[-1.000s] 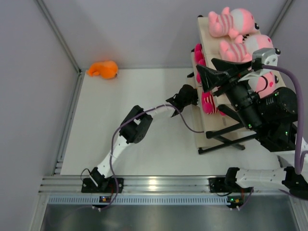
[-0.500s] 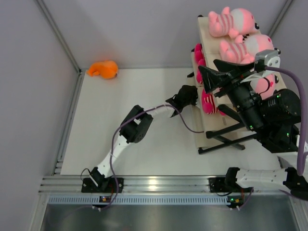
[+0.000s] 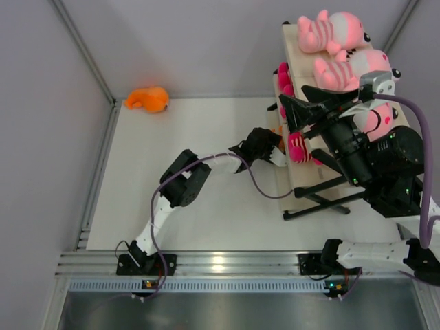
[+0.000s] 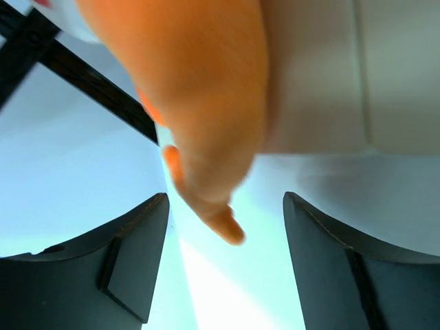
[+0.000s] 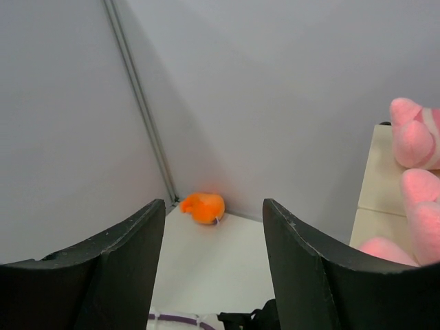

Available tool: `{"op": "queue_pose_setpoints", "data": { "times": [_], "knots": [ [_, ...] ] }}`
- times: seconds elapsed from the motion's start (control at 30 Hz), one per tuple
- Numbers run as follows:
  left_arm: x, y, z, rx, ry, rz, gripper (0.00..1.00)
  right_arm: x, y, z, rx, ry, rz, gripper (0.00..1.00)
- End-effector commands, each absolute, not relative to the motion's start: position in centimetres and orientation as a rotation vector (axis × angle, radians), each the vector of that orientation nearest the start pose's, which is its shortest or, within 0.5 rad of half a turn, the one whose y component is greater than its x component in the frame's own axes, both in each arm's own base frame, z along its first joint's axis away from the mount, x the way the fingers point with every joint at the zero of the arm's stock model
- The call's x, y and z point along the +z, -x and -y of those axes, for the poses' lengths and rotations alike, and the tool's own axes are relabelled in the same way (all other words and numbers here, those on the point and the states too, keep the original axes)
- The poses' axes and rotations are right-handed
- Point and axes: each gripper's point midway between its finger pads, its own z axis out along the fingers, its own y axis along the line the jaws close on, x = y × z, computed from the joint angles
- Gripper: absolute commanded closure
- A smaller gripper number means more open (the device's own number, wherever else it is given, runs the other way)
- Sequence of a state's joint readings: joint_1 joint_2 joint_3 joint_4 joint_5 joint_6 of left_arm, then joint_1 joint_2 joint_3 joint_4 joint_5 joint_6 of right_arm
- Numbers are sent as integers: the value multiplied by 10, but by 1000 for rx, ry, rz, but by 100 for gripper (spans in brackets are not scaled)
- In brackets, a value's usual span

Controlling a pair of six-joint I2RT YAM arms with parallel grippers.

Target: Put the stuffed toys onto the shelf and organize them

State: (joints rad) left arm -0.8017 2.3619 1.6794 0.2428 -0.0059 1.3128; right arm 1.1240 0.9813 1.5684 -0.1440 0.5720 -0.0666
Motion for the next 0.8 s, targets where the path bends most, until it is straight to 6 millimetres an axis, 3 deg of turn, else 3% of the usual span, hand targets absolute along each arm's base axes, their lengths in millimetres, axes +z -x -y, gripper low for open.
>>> {"op": "queue_pose_setpoints", "data": {
  "times": [0.0,0.07,0.1,0.17,0.27,0.37,0.47,0.5,0.57,0.6,0.63,0.67,0.77],
  "knots": [
    [113,-480,433,379,-1728,-978,26,577,-200,-202,624,204,-1213,40],
    [124,-477,426,389,-1714,-986,25,576,-202,-206,612,213,-1224,40],
    [117,-473,420,380,-1727,-1002,21,574,-203,-207,603,225,-1230,40],
    [129,-468,417,370,-1706,-1005,19,573,-204,-209,596,226,-1233,39],
    [130,-461,406,363,-1701,-1057,19,573,-204,-210,599,227,-1235,39],
    [124,-458,385,359,-1682,-1163,19,570,-204,-210,604,225,-1240,39],
    [136,-464,356,309,-1567,-1330,24,568,-203,-209,606,225,-1244,39],
    [137,-467,334,289,-1514,-1425,26,568,-203,-208,606,225,-1244,39],
    [141,-471,309,306,-1462,-1492,26,568,-202,-207,606,226,-1242,39],
    [132,-475,284,350,-1434,-1556,27,568,-202,-206,606,226,-1241,39],
    [142,-476,272,372,-1400,-1569,26,568,-202,-207,606,227,-1239,39],
    [140,-478,260,375,-1362,-1616,26,567,-201,-207,607,234,-1236,39],
    [144,-499,208,408,-1199,-1767,25,564,-200,-207,610,242,-1234,39]
  ]
}}
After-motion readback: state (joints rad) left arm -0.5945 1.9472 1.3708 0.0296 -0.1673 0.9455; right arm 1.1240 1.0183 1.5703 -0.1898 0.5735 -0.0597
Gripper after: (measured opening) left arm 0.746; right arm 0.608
